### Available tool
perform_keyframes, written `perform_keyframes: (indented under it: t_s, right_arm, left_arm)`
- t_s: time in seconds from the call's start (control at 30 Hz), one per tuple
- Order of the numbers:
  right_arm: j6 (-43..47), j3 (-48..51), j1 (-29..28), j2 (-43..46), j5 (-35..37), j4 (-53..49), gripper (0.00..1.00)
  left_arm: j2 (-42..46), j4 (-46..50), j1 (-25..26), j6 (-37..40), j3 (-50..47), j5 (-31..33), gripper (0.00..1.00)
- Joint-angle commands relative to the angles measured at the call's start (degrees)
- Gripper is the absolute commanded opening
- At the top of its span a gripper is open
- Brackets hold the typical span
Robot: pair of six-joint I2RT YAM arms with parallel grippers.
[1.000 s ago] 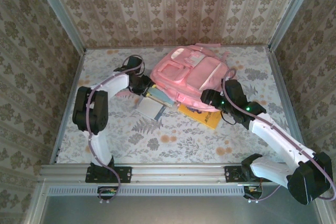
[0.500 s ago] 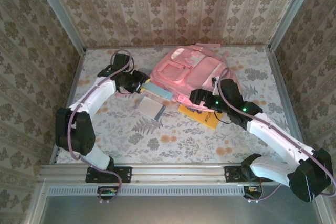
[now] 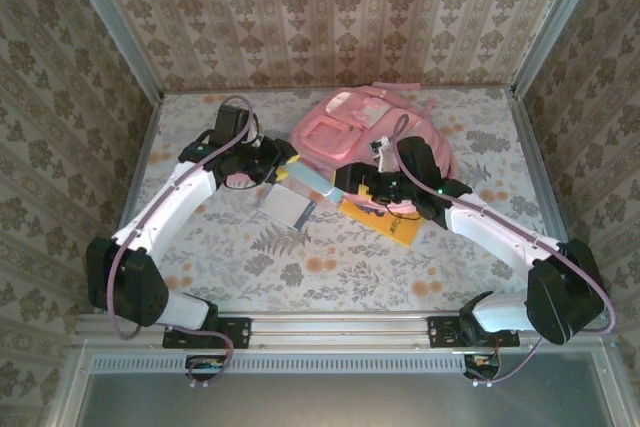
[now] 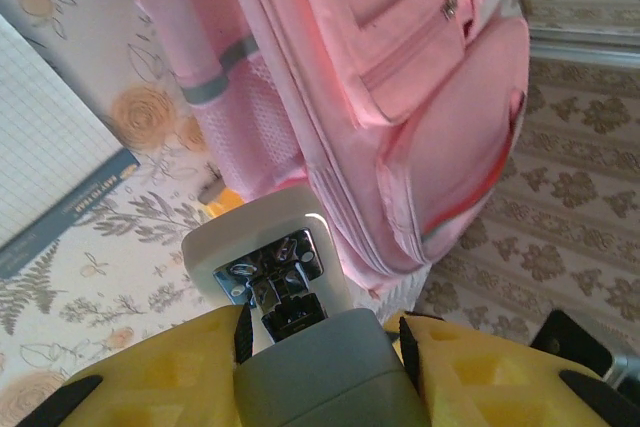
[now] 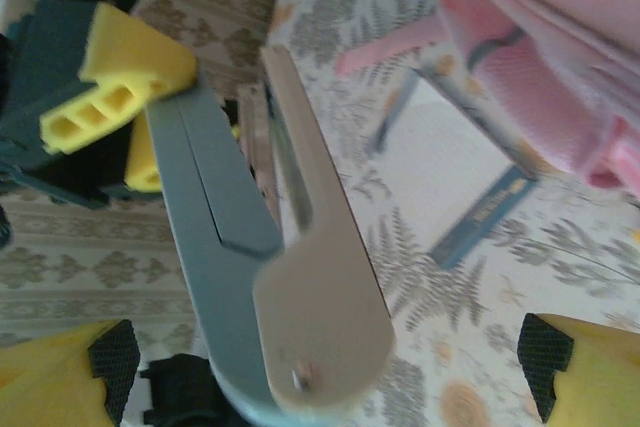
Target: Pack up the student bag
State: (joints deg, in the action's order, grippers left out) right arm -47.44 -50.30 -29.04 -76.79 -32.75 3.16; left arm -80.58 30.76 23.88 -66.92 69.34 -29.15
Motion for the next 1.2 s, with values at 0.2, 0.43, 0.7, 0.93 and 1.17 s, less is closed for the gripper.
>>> perform_keyframes:
  t_s: [0.2,0.43,0.7,0.93,1.17]
  right_arm:
    - [-9.9,-0.7,-4.6,-8.6,-8.6,18.0,1.00]
    - [-9.9,0.0,-6.3,-9.0,-6.3,19.7,0.88]
    - [-10.3,1.9,-6.3,-6.3,-2.8,21.1,0.67]
    - [-11.1,4.5,-6.2,-2.4,0.8,22.6,0.47]
    - [-9.8,6.4,-3.7,4.4,3.5,18.5,0.46]
  left_arm:
    - [0.4,-3.9,1.4,-2.4,-0.6,-4.3,0.14]
    - [-0.2,-3.9,1.9,-1.7,0.0,-5.0,0.15]
    - [-0.7,-3.4,1.9,-1.0,-0.2,-4.7,0.20]
    - [-1.4,-2.2,1.9,0.3,1.4,-4.9,0.30]
    - [-3.2,3.5,1.9,5.6,7.6,-3.5,0.59]
